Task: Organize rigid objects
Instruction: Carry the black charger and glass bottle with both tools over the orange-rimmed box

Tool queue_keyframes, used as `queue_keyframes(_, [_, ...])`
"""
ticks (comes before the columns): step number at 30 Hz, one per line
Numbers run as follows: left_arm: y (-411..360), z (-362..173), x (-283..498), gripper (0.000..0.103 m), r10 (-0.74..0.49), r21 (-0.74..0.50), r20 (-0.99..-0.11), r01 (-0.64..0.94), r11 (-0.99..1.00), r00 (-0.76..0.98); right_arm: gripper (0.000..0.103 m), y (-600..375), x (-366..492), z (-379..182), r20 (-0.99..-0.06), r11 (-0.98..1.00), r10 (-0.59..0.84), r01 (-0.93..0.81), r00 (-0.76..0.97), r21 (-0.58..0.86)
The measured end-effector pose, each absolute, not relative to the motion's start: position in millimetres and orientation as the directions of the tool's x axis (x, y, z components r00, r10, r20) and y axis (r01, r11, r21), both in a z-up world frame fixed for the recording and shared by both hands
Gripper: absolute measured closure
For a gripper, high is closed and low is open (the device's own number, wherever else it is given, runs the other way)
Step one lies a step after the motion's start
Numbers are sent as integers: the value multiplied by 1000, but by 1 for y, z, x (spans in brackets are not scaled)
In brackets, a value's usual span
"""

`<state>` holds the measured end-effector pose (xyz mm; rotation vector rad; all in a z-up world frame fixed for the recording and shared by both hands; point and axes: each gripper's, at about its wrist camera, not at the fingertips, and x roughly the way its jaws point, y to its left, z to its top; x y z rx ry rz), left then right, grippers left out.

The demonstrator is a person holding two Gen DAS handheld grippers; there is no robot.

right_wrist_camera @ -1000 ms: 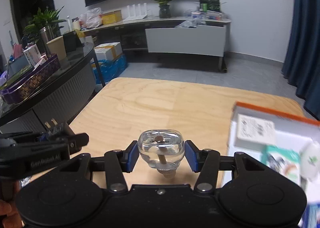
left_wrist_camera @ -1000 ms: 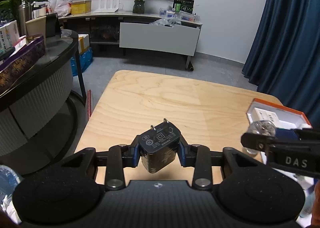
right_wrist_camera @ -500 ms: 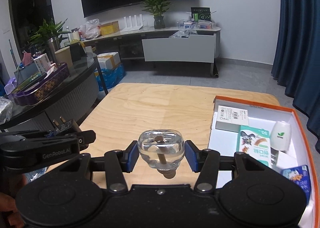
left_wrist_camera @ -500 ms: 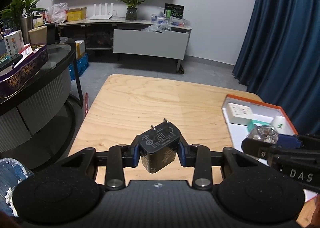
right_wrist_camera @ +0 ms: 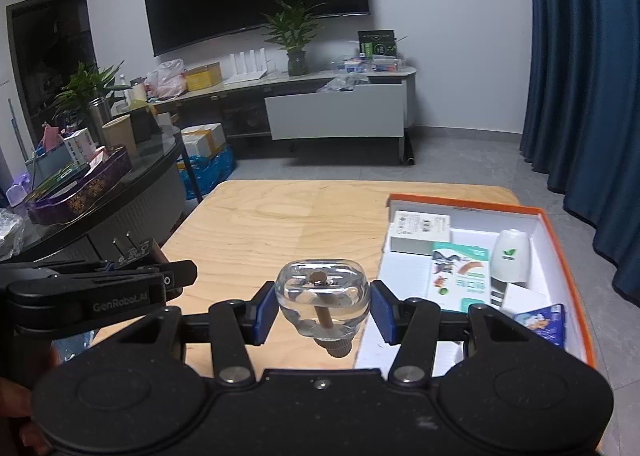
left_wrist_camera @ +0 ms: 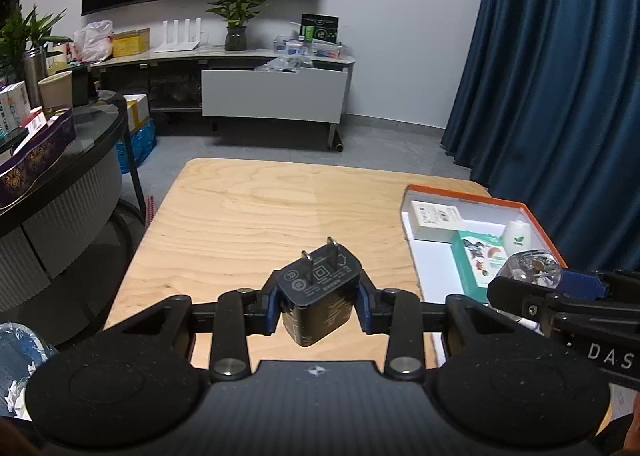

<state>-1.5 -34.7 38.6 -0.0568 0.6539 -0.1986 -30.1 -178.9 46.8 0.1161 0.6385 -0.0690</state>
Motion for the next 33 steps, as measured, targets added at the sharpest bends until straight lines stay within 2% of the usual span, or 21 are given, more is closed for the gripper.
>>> queue_keyframes(33, [-72,43,-6,66,-275,-103,-596,268,958,755,42,-222,-57,61,-560,972,-120,210,820,100])
